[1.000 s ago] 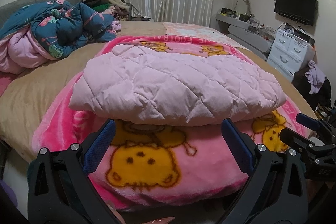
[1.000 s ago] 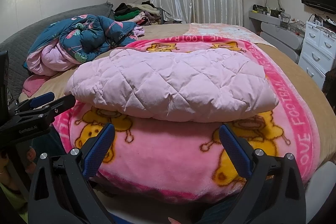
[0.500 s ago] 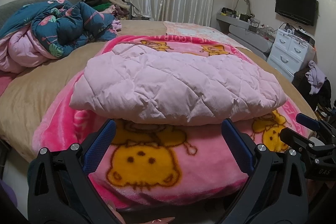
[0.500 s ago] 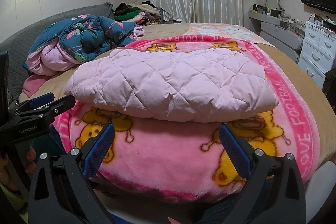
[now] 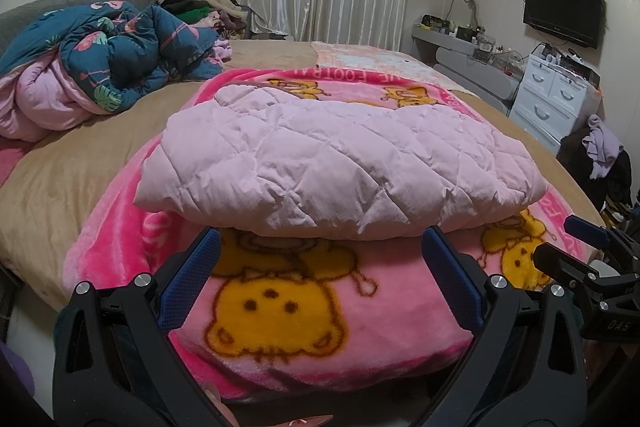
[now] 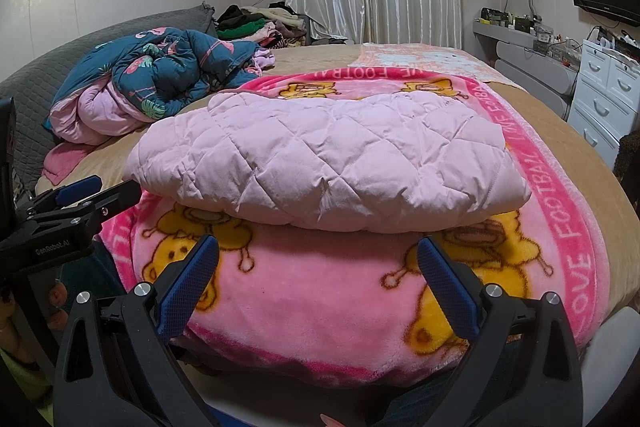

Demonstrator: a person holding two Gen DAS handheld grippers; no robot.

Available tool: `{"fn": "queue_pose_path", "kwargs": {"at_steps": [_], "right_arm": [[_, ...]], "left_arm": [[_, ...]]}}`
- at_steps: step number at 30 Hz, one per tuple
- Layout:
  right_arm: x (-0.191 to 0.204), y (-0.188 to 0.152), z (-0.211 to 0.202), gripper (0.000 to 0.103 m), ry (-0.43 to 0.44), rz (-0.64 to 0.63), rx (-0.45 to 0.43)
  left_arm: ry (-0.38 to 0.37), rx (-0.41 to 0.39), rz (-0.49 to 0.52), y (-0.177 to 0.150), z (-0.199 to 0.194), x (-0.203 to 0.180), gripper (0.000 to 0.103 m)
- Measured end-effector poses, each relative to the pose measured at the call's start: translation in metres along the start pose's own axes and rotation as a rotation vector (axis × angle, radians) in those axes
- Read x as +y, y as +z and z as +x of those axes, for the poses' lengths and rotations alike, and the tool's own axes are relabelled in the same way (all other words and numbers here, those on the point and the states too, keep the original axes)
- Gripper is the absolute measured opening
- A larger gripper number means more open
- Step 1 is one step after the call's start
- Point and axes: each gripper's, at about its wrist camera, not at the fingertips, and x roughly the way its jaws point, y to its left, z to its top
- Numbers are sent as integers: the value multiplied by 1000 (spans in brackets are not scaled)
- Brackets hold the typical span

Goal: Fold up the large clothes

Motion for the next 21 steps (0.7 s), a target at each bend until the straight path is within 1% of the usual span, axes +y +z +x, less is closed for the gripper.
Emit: {"fn": "queue_pose_path", "kwargs": {"at_steps": [21], "right_arm": [[0,0,0,99,-3,1,5]], "left_arm": [[1,7,9,0,1,1,94]]}}
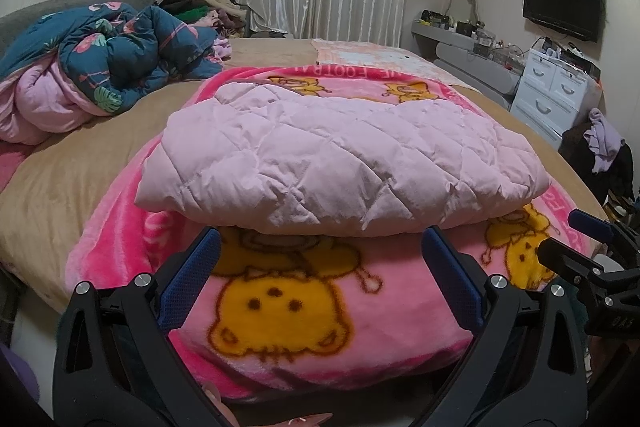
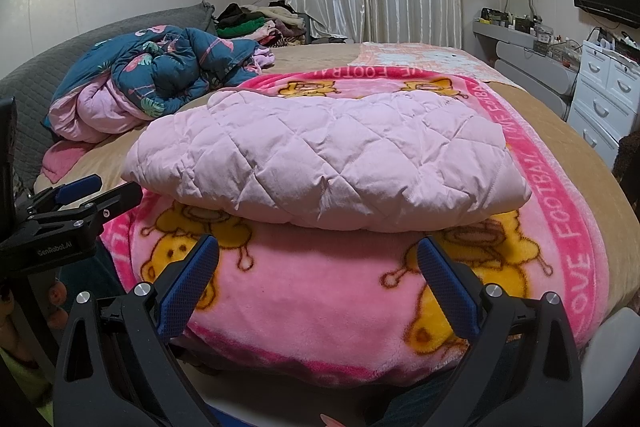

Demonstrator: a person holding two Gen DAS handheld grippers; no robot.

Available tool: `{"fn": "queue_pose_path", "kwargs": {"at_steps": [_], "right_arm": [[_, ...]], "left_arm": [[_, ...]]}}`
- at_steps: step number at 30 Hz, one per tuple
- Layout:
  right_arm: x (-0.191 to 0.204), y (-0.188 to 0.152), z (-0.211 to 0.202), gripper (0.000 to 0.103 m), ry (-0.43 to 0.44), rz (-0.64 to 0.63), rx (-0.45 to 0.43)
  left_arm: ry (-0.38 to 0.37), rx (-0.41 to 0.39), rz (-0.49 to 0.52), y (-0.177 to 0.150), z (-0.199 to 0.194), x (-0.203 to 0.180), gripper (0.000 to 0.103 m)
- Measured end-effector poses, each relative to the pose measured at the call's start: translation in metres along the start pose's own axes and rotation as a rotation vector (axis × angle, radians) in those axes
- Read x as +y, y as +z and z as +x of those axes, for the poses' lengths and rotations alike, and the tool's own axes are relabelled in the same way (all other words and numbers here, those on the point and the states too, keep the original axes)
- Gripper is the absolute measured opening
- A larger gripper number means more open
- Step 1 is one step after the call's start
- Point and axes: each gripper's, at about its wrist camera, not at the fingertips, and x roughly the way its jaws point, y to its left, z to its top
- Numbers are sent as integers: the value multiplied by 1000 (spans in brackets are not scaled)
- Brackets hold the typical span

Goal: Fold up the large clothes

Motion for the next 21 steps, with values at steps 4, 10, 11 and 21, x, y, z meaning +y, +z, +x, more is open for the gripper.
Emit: {"fn": "queue_pose_path", "kwargs": {"at_steps": [4,10,11,21], "right_arm": [[0,-3,-1,99,-9,-1,1],[-3,-6,1,99,-31,6,12],[-3,-5,2,99,-37,13,14],[-144,-11,-24,99,-371,256,-54]], "left_arm": [[-24,13,-5,-2,4,4,94],[-27,29,-7,-2,6,11,94],[-22,19,-8,-1,5,15,94],[226,28,-149,31,45,138,94]]}}
